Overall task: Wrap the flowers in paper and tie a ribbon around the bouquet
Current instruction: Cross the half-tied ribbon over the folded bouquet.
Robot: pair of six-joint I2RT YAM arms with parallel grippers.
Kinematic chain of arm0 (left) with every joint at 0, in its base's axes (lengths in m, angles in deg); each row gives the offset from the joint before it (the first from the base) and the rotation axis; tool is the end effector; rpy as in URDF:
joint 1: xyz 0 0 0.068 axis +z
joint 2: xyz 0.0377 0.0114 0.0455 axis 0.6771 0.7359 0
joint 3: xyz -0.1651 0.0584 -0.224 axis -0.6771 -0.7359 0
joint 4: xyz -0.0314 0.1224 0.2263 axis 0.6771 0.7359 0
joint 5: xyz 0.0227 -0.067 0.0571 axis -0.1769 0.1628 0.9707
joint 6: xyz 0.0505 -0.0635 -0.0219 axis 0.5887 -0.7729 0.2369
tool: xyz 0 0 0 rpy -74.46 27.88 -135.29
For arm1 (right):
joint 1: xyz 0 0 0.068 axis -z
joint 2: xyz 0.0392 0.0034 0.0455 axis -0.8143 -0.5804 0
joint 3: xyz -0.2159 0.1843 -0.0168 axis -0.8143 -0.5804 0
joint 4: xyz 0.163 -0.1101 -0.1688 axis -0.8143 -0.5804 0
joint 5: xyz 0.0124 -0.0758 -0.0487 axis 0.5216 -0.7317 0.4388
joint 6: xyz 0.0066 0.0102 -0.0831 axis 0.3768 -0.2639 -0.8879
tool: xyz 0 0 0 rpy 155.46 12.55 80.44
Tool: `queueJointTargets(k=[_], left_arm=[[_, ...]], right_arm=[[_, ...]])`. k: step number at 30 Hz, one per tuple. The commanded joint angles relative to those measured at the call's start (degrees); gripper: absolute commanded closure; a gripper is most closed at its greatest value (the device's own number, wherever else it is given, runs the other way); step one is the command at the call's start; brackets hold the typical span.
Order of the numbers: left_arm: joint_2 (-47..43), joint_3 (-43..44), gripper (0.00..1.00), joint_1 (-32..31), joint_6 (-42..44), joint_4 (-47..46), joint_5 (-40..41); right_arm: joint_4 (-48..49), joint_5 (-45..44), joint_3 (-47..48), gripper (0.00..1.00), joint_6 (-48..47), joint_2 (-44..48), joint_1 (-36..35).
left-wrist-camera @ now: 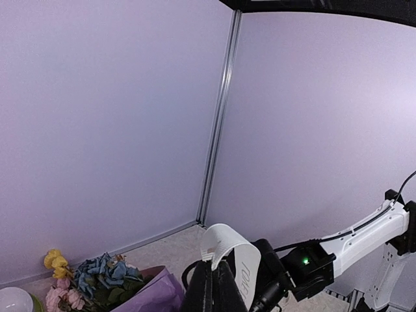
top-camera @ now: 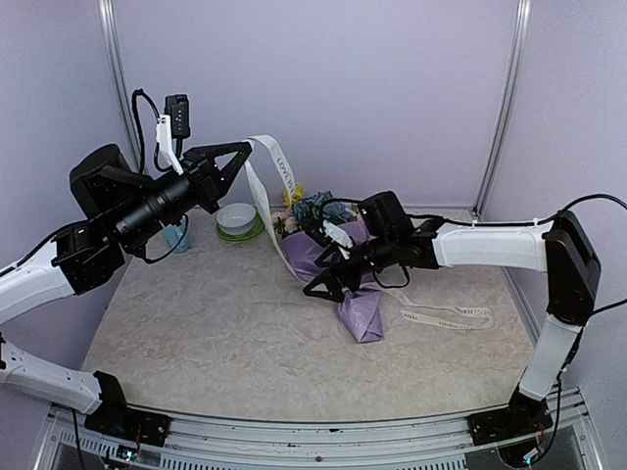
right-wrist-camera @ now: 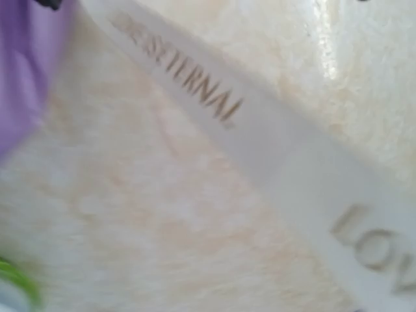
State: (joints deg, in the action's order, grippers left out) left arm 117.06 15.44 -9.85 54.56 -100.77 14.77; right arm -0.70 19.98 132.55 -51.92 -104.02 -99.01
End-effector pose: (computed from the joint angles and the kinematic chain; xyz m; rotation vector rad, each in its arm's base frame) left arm 0.1758 -0.2184 0.4503 0.4438 1.3216 -0.8444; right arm 0.2782 0.3230 0.2429 -1.2464 1.8856 0.9066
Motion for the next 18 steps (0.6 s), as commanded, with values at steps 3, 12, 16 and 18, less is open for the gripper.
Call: queueJointTargets(k=[3, 12, 16, 18], left_arm=[[-2.9, 1.1, 1.0, -0.3, 1.3, -2.1, 3.1], [-4.3, -0.1, 1.0, -0.4, 1.1, -1.5, 2.9], [-4.4, -0.2, 1.0, -0.4, 1.1, -1.5, 3.1], [-4.2, -0.1, 1.0, -0.4, 1.2, -1.4, 3.0]], right_arm=[[5.7, 3.1, 2.2, 0.06, -3.7, -6.3, -3.5], [12.7, -9.0, 3.1, 0.29, -0.7, -9.8, -3.7], [14.3, -14.7, 3.0, 0.26, 0.1, -10.2, -3.8], [14.9, -15.8, 3.2, 0.31, 0.4, -10.4, -3.7]])
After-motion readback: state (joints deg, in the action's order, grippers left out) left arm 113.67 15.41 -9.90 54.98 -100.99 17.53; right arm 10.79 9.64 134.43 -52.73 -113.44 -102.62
